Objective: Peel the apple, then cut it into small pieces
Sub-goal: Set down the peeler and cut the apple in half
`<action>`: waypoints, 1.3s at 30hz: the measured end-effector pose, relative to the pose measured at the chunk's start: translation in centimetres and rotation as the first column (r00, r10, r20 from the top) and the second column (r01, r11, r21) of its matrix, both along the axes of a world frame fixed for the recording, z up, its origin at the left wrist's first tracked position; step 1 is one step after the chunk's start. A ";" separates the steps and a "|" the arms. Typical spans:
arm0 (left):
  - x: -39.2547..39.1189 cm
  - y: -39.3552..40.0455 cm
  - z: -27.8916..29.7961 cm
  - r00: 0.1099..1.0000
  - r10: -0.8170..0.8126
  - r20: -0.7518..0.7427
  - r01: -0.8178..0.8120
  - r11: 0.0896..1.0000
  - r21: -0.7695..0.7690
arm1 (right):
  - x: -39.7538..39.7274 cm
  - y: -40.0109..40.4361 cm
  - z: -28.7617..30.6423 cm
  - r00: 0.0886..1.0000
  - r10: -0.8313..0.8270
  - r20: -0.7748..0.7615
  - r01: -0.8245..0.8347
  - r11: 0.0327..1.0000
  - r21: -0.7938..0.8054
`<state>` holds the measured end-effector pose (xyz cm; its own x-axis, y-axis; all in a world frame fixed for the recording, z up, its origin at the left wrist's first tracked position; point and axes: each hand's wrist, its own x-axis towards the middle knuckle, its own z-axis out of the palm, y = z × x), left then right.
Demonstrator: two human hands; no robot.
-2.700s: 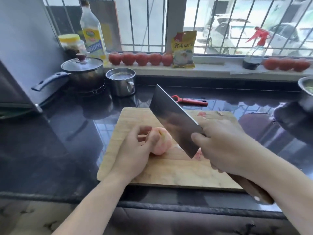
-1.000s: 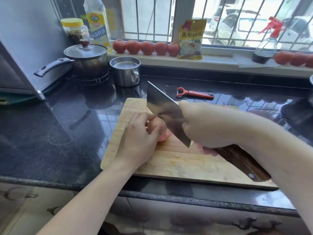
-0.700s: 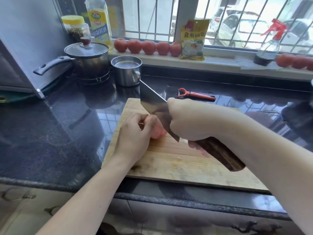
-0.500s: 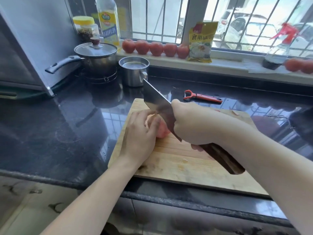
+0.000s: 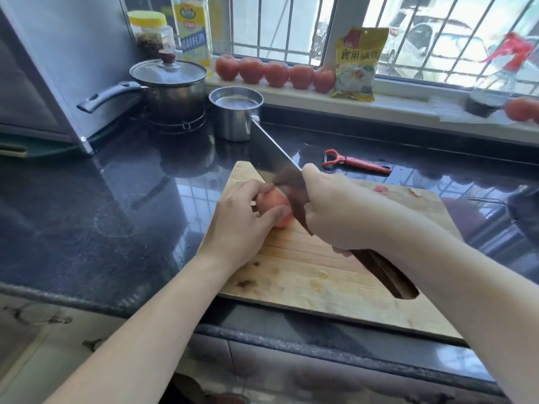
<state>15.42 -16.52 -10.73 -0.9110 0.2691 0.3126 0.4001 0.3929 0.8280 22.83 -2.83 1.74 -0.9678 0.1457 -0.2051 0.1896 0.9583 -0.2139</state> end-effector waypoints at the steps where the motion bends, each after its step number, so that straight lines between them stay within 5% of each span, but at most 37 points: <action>1: -0.1 0.1 0.0 1.000 0.013 -0.004 -0.013 1.000 0.001 | 0.0 0.0 -0.2 1.000 -0.010 -0.003 0.010 1.000 -0.001; 10: 1.1 0.0 0.4 0.997 -0.031 -0.063 0.036 0.997 0.074 | 0.7 0.7 -0.2 0.997 -0.081 -0.008 0.080 0.990 -0.116; 16: 1.1 -0.6 0.5 0.963 0.236 -0.128 -0.188 0.934 0.305 | 1.2 2.0 1.6 0.985 -0.128 -0.115 0.122 0.991 -0.057; 21: 1.4 0.4 -0.3 0.939 -0.014 -0.343 0.021 1.000 0.017 | 1.4 1.2 -1.5 0.989 -0.143 -0.038 0.145 0.989 0.036; 24: 1.5 1.6 -0.3 0.961 -0.175 -0.216 0.142 0.977 -0.162 | 0.9 1.3 -1.4 0.988 -0.147 -0.041 0.147 0.989 0.003; 28: 1.0 2.9 1.0 0.992 -0.117 -0.054 0.112 0.991 -0.076 | 1.2 2.0 -0.6 0.990 -0.131 -0.044 0.130 0.991 -0.029; 33: 0.5 2.1 4.8 0.980 -0.036 -0.195 0.030 0.999 -0.032 | 1.8 2.6 3.0 0.971 -0.095 -0.220 0.075 0.992 -0.100; 39: 1.3 1.6 1.1 0.990 -0.099 -0.103 0.088 0.990 -0.110 | 1.6 0.6 -0.8 0.994 -0.102 -0.039 0.099 0.992 -0.073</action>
